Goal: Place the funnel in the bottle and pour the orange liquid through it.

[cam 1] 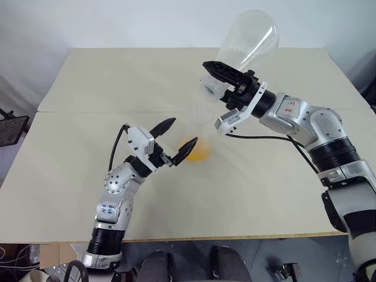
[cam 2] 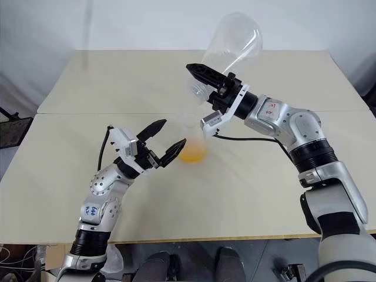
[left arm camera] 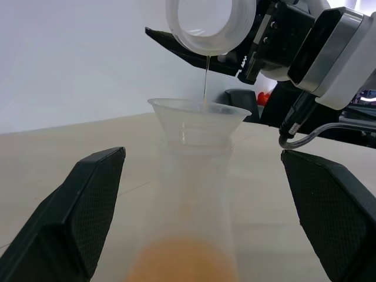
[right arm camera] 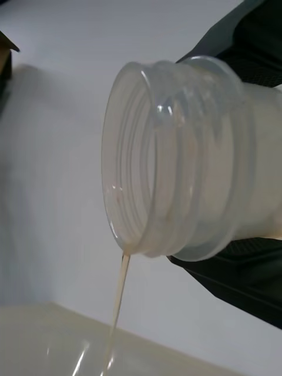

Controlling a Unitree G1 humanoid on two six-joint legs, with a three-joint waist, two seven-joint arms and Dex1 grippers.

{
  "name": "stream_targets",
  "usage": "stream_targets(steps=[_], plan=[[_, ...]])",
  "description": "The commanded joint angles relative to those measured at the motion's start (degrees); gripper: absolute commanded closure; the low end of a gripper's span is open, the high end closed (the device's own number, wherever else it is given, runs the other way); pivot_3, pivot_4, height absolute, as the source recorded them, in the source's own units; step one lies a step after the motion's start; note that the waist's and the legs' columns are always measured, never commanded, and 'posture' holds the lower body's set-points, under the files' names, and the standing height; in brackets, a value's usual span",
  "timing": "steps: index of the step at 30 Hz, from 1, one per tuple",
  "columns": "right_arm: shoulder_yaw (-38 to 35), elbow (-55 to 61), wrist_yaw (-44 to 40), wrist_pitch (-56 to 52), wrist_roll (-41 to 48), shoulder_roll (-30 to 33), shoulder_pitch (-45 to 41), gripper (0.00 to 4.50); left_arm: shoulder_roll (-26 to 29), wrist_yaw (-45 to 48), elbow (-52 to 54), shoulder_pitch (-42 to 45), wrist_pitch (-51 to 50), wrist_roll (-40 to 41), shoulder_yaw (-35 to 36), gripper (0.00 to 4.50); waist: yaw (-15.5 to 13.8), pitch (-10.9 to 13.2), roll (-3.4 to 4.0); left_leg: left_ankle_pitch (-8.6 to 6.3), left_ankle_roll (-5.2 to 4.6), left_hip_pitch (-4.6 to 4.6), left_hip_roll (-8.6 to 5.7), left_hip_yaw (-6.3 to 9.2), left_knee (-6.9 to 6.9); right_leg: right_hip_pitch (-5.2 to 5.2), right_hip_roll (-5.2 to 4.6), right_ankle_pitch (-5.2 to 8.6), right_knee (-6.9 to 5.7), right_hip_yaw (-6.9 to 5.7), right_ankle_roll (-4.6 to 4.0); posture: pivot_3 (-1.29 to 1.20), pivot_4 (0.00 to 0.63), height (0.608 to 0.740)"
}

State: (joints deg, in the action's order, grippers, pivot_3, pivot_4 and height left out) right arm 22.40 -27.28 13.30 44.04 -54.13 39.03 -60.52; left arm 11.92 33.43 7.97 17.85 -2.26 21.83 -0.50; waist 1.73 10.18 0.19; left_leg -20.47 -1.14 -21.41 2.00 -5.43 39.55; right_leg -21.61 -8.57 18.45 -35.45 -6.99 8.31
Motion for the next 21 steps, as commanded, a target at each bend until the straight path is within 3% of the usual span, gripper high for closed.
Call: stream_targets(steps=[1,9,12,16,18,21], plan=[[-3.1,2.1,-3.7,0.6,7.6,0.0,1.0,1.97,0.6,0.2,2.1,-0.1,0.6,0.1,0.6,0.0,0.0,0.0,0.0,0.0,0.0,0.0,0.0,0.0,0.0,0.0,0.0,0.0,0.0,0.0,0.0,0.0,0.15,0.74],[-8.5,4.5,-23.3,-2.6,36.4,-1.5,6.1,1.97,2.2,0.4,3.3,-0.5,-0.6,0.7,0.8,0.0,-0.1,0.0,-0.01,0.0,-0.02,0.0,0.01,0.03,0.0,0.02,-0.01,0.0,0.0,-0.04,0.0,0.0,0.15,0.74],[-15.7,8.2,-30.3,-13.2,51.2,-1.0,9.3,1.97,2.7,0.5,3.7,-0.7,-1.3,1.0,0.9,0.0,-0.3,0.0,-0.03,0.01,-0.03,-0.02,-0.01,0.11,0.02,0.04,-0.05,0.0,-0.02,-0.09,0.0,0.0,0.15,0.74],[-25.1,18.3,-42.9,-32.8,77.4,-1.1,16.0,1.97,3.2,0.7,4.1,-0.9,-2.0,1.4,1.1,0.0,-0.6,0.0,-0.04,-0.01,-0.06,-0.04,-0.04,0.2,0.04,0.11,-0.08,-0.01,-0.02,-0.17,0.0,0.0,0.15,0.74],[-29.3,22.1,-44.7,-45.0,85.3,0.5,19.8,1.97,3.2,0.9,4.0,-0.8,-2.3,1.5,1.0,0.0,-0.6,0.0,-0.04,-0.01,-0.06,-0.04,-0.04,0.21,0.04,0.12,-0.07,-0.01,-0.01,-0.19,0.0,0.0,0.15,0.74],[-35.4,25.4,-40.7,-60.1,93.0,1.9,23.4,1.97,3.2,1.4,3.9,-0.5,-2.8,1.6,0.8,0.0,-1.1,0.0,-0.04,-0.01,-0.06,-0.03,-0.07,0.16,0.05,0.11,-0.07,-0.01,-0.01,-0.18,0.0,0.0,0.15,0.74]])
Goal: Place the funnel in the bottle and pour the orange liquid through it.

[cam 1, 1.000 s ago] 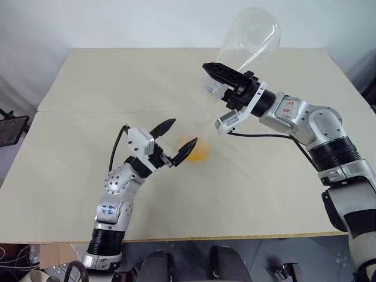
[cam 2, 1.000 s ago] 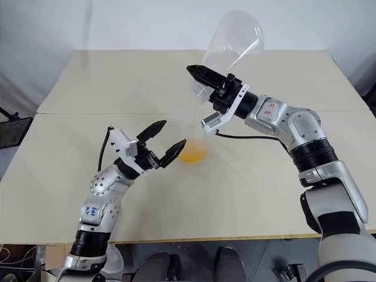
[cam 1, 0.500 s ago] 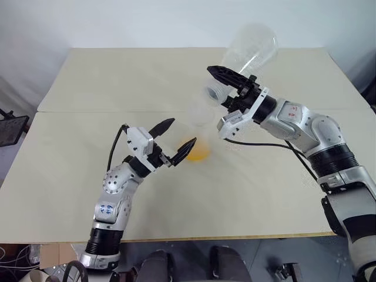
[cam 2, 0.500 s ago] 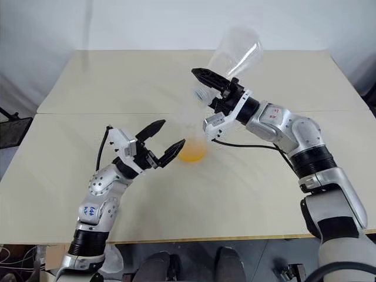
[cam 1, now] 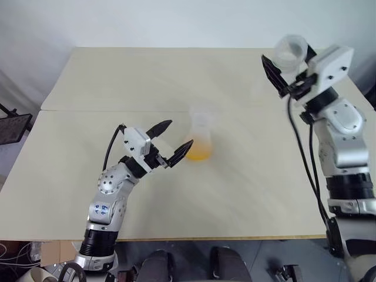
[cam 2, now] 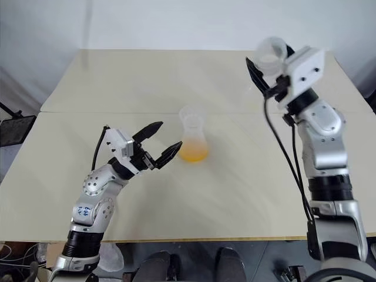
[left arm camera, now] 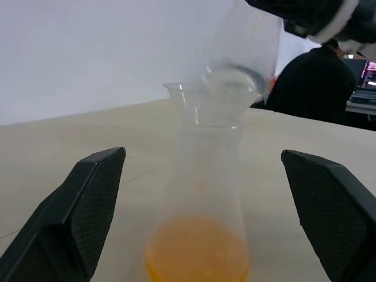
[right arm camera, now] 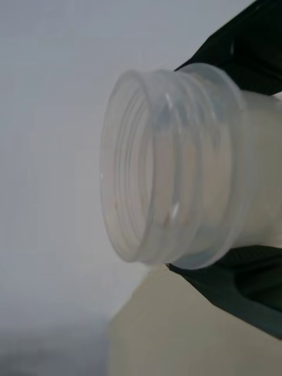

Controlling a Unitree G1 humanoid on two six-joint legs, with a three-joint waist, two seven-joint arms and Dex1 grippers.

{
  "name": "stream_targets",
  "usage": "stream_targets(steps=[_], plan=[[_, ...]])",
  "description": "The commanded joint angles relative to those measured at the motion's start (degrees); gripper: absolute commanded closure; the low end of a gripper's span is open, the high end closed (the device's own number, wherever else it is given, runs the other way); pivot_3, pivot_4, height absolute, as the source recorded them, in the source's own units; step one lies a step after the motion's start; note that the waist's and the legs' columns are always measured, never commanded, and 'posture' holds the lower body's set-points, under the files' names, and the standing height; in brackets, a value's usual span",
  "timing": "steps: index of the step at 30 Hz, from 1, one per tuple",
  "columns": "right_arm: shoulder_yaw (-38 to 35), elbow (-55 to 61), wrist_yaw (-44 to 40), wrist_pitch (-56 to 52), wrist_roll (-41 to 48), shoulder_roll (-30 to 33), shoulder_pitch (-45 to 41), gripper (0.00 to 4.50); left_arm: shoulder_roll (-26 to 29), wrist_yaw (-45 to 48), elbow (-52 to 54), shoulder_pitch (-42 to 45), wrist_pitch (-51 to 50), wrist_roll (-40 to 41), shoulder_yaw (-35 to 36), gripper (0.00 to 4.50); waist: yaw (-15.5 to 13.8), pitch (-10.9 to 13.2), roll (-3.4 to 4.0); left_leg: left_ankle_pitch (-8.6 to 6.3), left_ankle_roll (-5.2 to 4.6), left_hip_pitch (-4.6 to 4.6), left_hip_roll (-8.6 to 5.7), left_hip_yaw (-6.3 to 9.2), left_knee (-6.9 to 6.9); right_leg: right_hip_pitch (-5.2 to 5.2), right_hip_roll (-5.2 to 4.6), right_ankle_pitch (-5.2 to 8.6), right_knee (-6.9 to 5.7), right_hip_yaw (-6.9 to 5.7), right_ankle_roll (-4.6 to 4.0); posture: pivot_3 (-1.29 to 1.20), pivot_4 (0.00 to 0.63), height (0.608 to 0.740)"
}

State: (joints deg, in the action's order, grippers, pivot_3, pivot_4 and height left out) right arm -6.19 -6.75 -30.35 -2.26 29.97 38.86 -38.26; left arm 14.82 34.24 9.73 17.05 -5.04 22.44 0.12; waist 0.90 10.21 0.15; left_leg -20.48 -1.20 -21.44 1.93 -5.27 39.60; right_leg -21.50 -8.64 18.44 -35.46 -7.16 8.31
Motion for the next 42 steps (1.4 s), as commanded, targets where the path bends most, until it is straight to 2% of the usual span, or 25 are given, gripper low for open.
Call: stream_targets(steps=[1,4,10,15,21,27,35,39,42], plan=[[-8.7,4.9,4.4,-15.7,9.7,1.9,1.8,1.97,0.2,0.7,2.2,0.3,-0.1,1.0,0.2,0.0,-0.4,0.0,0.0,0.0,0.0,0.0,-0.01,-0.02,0.0,-0.01,0.0,0.0,0.01,0.02,0.0,0.0,0.15,0.74],[-13.8,3.3,6.3,-20.1,11.1,1.7,4.9,1.97,0.0,0.8,2.0,0.4,-0.3,0.9,0.1,0.0,-0.9,0.0,0.0,0.0,0.0,0.0,-0.11,-0.11,0.01,-0.05,0.02,0.0,0.02,0.06,0.0,0.0,0.15,0.74],[-16.3,-0.7,3.9,-20.4,7.9,0.7,11.4,1.97,-0.6,0.5,2.5,0.2,-0.6,0.8,-0.3,0.0,-1.2,0.0,0.0,0.0,0.0,0.0,-0.21,-0.16,0.0,-0.05,0.04,0.0,0.08,0.09,0.0,0.0,0.15,0.74],[-16.3,0.2,0.2,-9.4,4.3,-3.6,15.2,1.97,-0.8,0.5,2.7,-0.5,-0.9,1.0,-0.2,0.0,-1.5,0.0,0.0,0.0,0.0,0.01,-0.22,-0.22,0.01,-0.03,0.08,-0.01,0.14,0.12,0.01,0.0,0.15,0.74],[-15.9,1.2,-0.4,-4.1,1.6,-7.1,17.0,1.97,-1.0,0.6,2.3,0.0,-1.1,1.0,-0.3,0.0,-1.0,0.0,0.0,0.01,0.03,0.04,-0.19,-0.25,0.01,-0.03,0.11,-0.01,0.12,0.16,0.02,0.0,0.15,0.74],[-17.8,6.4,0.1,-5.6,2.8,-6.7,20.1,0.02,-0.3,1.1,2.2,0.0,-1.1,1.3,0.3,0.0,-1.0,0.0,0.0,0.01,0.03,0.05,-0.2,-0.24,0.01,-0.03,0.11,-0.01,0.11,0.17,0.01,0.0,0.15,0.74],[-20.1,12.5,1.8,-5.9,1.1,-4.2,21.7,0.02,0.4,2.0,1.4,0.6,-1.1,1.5,0.7,0.0,-1.4,0.0,0.0,0.01,0.03,0.04,-0.21,-0.23,0.01,-0.03,0.1,-0.01,0.13,0.17,0.02,0.0,0.15,0.74],[-23.4,13.2,0.6,-3.0,4.6,-5.7,20.8,0.02,0.8,2.6,0.9,1.0,-1.1,1.5,1.0,0.0,-1.6,0.0,0.0,0.01,0.03,0.05,-0.21,-0.24,0.01,-0.03,0.1,-0.01,0.13,0.17,0.02,0.0,0.15,0.74],[-23.1,13.7,-0.2,-3.4,5.0,-5.2,20.5,0.02,1.2,3.1,0.4,1.2,-1.0,1.6,1.2,0.0,-1.6,0.0,0.0,0.01,0.03,0.05,-0.21,-0.25,0.01,-0.03,0.11,-0.01,0.13,0.17,0.01,0.0,0.15,0.74]])
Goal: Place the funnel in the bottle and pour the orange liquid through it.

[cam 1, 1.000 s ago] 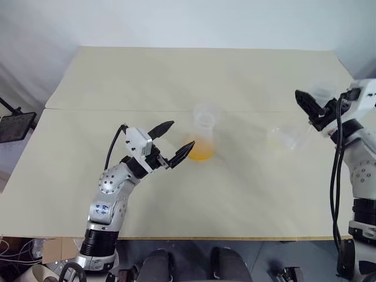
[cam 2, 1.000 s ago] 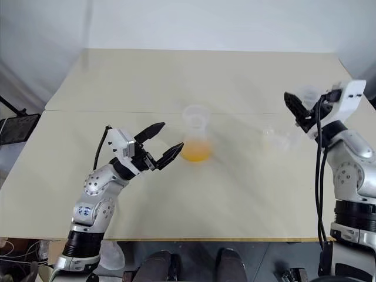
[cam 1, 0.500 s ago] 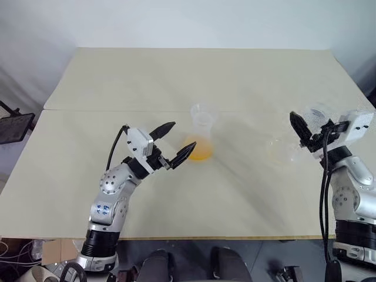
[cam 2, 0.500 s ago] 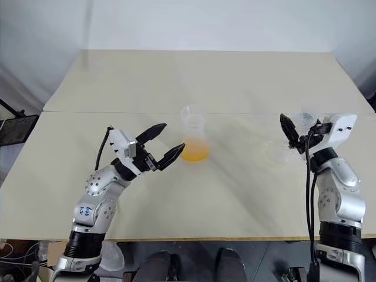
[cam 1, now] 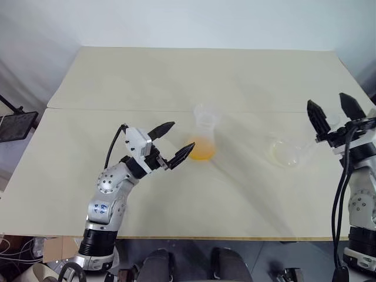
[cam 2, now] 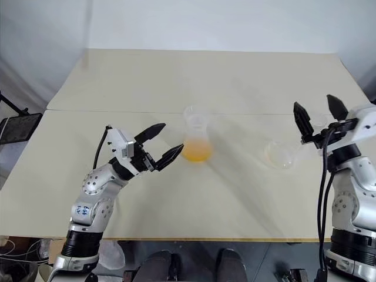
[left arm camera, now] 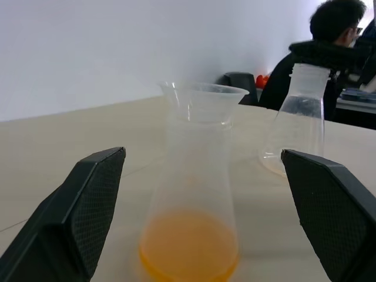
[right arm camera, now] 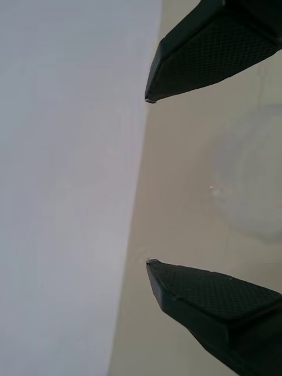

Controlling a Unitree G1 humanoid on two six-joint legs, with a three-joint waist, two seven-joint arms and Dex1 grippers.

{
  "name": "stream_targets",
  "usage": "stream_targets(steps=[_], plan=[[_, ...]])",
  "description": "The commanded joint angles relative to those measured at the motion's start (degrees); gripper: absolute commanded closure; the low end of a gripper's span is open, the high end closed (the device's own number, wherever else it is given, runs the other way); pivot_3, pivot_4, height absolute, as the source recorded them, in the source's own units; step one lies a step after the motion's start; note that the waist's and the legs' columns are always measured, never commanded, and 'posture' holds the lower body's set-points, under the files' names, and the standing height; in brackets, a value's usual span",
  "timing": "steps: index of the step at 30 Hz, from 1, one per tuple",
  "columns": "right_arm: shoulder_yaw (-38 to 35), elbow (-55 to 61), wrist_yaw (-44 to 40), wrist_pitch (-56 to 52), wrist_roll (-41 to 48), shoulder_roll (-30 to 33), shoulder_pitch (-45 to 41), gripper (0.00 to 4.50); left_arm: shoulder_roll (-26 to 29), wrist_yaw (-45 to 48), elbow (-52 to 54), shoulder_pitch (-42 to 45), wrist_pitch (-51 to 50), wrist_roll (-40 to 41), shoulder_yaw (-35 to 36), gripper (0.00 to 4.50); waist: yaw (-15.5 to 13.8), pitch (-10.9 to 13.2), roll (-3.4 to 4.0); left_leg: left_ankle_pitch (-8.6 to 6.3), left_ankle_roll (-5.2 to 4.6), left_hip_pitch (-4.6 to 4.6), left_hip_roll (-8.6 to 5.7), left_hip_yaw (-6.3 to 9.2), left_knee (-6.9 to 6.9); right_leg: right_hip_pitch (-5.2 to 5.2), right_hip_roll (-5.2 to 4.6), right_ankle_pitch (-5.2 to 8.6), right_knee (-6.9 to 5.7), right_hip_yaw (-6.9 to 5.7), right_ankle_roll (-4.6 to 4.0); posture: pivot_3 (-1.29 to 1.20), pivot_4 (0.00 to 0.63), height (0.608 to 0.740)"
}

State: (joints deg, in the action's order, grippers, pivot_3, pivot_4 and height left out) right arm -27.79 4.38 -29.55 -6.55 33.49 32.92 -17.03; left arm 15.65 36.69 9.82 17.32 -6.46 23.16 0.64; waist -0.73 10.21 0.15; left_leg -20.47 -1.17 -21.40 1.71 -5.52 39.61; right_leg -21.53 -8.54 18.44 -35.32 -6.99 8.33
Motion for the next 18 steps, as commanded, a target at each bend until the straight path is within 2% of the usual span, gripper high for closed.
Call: stream_targets(steps=[1,6,11,14,18], plan=[[-1.5,2.7,-1.5,1.0,1.8,0.8,-1.0,0.02,0.5,0.8,0.2,1.1,0.4,0.9,0.7,0.0,0.0,0.0,0.0,0.0,0.0,0.0,0.0,0.0,0.0,0.0,0.0,0.0,0.0,0.0,0.0,0.0,0.15,0.74],[-1.4,0.8,-8.6,4.6,3.1,3.1,-5.1,0.02,2.1,1.9,0.6,1.1,-0.3,1.2,1.4,0.0,0.0,0.0,0.0,0.0,0.0,0.0,0.0,-0.01,0.0,0.0,0.0,0.0,0.0,0.0,0.0,0.0,0.15,0.74],[1.3,2.6,-19.7,-2.9,11.9,6.8,-8.9,0.02,6.0,4.3,2.4,-1.3,-1.5,2.3,3.2,0.0,0.0,0.0,0.0,0.0,0.0,0.01,0.02,0.02,-0.02,-0.01,0.02,0.0,-0.01,-0.01,0.0,0.0,0.15,0.74],[5.7,6.1,-27.4,-6.7,12.8,9.7,-5.7,0.02,8.9,6.4,3.3,-3.1,-3.2,4.5,4.7,0.0,0.0,0.0,0.0,0.0,0.0,0.01,0.04,0.04,-0.02,-0.01,0.01,0.0,-0.02,-0.03,0.0,0.0,0.15,0.74],[11.6,9.8,-38.8,-2.5,6.9,13.3,3.1,0.02,13.9,8.0,3.4,-5.6,-4.5,3.5,6.4,0.0,-0.7,0.0,-0.01,-0.02,-0.02,0.01,0.03,0.05,-0.02,0.0,-0.01,0.0,0.01,-0.03,0.0,0.0,0.15,0.74]])
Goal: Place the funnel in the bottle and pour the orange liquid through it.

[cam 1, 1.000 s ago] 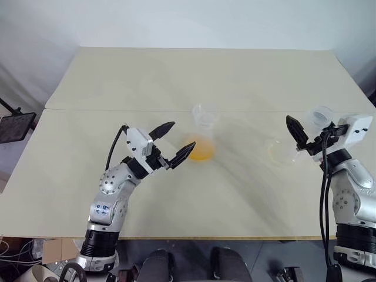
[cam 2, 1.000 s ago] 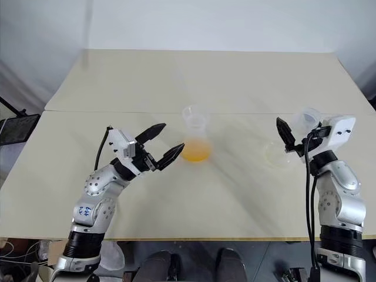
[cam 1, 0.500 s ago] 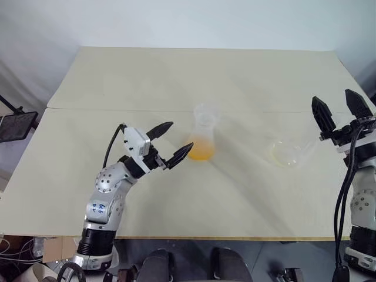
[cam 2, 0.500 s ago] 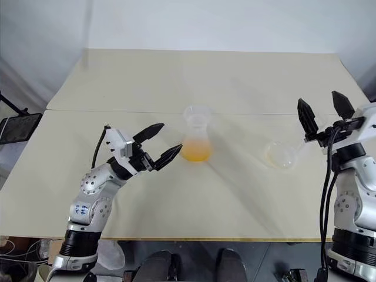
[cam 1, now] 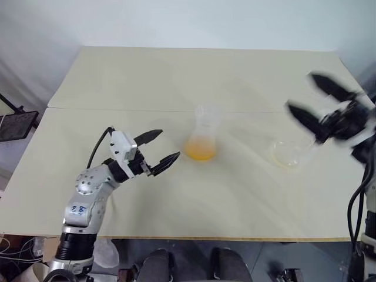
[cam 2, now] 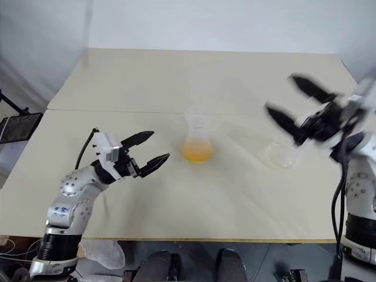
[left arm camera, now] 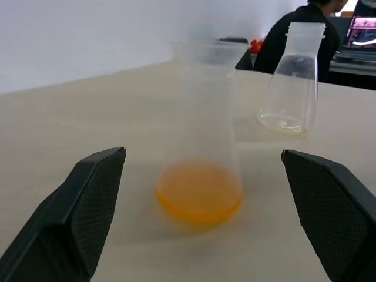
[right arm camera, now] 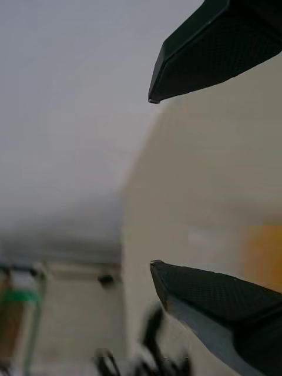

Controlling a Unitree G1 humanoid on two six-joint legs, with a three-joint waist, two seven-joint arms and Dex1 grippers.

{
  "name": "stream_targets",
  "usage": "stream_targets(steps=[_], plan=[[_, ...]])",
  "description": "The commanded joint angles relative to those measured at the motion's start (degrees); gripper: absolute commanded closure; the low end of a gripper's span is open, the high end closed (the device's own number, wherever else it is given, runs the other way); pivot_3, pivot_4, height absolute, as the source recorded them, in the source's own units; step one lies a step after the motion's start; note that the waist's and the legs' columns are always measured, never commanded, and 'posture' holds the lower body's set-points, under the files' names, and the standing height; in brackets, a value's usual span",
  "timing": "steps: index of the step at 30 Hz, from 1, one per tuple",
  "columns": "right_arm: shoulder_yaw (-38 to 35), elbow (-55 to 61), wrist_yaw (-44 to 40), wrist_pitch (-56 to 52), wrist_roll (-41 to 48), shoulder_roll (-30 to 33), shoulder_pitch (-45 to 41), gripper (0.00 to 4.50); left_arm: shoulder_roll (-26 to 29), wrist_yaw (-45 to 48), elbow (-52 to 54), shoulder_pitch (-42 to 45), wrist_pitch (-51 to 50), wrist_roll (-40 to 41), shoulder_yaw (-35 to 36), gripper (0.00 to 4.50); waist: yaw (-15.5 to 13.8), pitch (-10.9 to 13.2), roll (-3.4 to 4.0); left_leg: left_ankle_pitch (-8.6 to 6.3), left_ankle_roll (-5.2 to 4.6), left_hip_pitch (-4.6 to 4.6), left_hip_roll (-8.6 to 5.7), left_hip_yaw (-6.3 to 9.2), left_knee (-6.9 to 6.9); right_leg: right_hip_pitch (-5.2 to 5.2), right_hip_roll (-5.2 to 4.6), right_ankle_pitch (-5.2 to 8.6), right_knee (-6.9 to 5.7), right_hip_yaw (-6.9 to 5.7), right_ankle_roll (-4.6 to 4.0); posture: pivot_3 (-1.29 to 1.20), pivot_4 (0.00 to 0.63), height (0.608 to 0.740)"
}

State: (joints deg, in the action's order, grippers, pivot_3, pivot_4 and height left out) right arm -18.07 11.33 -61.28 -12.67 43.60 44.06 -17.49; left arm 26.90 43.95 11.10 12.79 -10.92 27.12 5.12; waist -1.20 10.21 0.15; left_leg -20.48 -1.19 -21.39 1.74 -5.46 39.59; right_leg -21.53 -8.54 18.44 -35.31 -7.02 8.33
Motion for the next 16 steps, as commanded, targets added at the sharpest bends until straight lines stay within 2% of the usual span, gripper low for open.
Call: stream_targets(steps=[1,5,8,16], plan=[[2.7,2.7,-9.6,5.4,-4.7,2.7,5.9,0.02,3.6,0.8,2.1,-1.4,-0.1,-0.6,2.8,0.0,-0.3,0.0,-0.02,0.0,-0.01,-0.02,-0.04,0.01,0.0,0.01,-0.01,0.0,0.04,0.0,0.0,0.0,0.15,0.74],[1.8,0.2,-14.0,7.6,-5.8,2.1,13.9,0.02,7.7,2.7,4.2,-5.7,-1.1,0.4,5.4,0.0,-0.3,0.0,-0.04,-0.01,-0.02,-0.02,-0.04,-0.01,0.01,0.1,-0.01,-0.03,0.23,-0.01,0.06,0.0,0.15,0.74],[0.2,-3.4,-14.6,10.7,-7.2,1.1,16.5,0.02,10.7,4.7,5.7,-9.7,-2.2,0.0,5.6,0.0,-0.1,0.0,-0.03,-0.02,-0.01,0.03,-0.03,-0.03,-0.07,0.09,0.01,-0.03,0.24,0.0,0.06,0.0,0.15,0.74],[-2.9,-10.4,-16.2,16.5,-9.4,0.8,19.2,0.02,9.7,2.7,7.3,-13.3,1.9,-3.0,5.9,0.0,-0.2,0.0,-0.03,-0.01,0.0,0.12,0.01,-0.19,-0.05,0.11,0.01,-0.03,0.26,0.15,0.05,0.0,0.15,0.74]])
